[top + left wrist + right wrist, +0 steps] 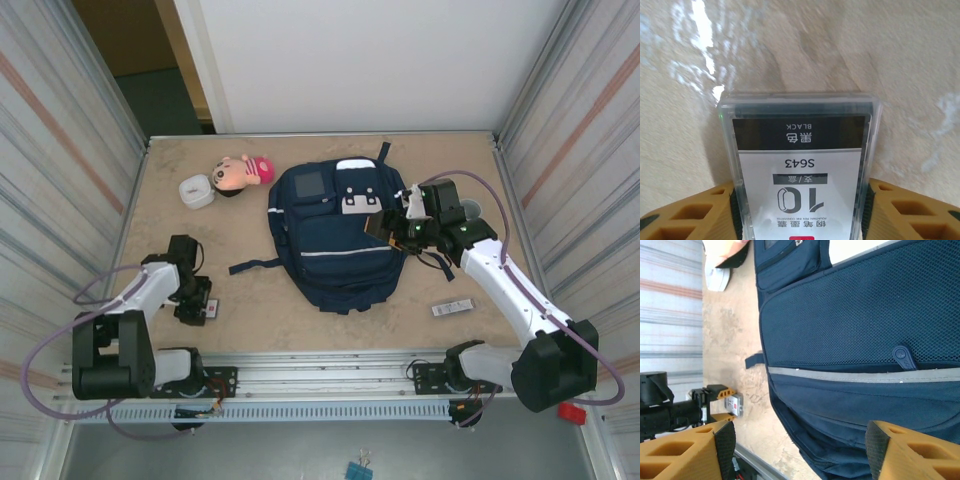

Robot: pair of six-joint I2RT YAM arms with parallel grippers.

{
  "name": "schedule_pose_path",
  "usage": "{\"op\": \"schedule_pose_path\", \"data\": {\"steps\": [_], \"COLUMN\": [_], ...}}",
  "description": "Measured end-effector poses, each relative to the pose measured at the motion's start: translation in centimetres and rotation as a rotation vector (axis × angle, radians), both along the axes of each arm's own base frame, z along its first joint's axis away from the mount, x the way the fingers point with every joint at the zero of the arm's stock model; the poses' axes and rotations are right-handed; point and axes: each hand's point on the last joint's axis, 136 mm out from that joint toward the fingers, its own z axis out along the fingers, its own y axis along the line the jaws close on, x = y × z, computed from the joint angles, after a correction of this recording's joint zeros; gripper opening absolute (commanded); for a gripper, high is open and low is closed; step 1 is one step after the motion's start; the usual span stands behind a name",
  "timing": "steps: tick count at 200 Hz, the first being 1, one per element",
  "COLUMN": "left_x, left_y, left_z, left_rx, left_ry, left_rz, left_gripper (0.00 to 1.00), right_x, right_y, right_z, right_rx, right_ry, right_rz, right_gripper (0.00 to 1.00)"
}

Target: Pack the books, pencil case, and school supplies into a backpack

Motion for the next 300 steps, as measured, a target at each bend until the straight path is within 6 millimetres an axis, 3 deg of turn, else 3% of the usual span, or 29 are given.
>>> {"op": "schedule_pose_path", "data": {"steps": [39, 77, 113, 152, 213, 300], "left_x": [1.8, 4.0, 5.0, 6.3, 7.9, 8.1], "left_y": [-3.1, -7.8, -11.9, -15.4, -18.4, -20.7], "left_z": [3.2, 6.9, 8.7, 10.1, 12.3, 12.8], "left_rx": [-0.076, -0.175, -0.269, -0.357, -0.430, -0.484], "left_ry": [-0.162, -0.301, -0.379, -0.437, -0.505, -0.520], "left_rz": [-0.056, -0.141, -0.194, -0.217, -0.235, -0.242], "left_gripper": [0.49, 0.49, 0.50, 0.50, 0.50, 0.50], "right_x": [-0.9, -3.5, -6.3, -6.8, -5.5, -4.1], "right_y": [3.5, 9.7, 14.1, 17.3, 19.8, 19.9], "right_z": [0.7, -1.8, -3.7, -3.9, -4.0, -4.7], "right_rx": [0.114, 0.150, 0.168, 0.201, 0.206, 0.166], "right_ry": [-0.022, 0.052, 0.103, 0.090, 0.062, 0.037], "right_rz": [0.086, 0.279, 0.419, 0.499, 0.519, 0.497], "right_gripper": [0.71, 0.69, 0.68, 0.65, 0.59, 0.20]}}
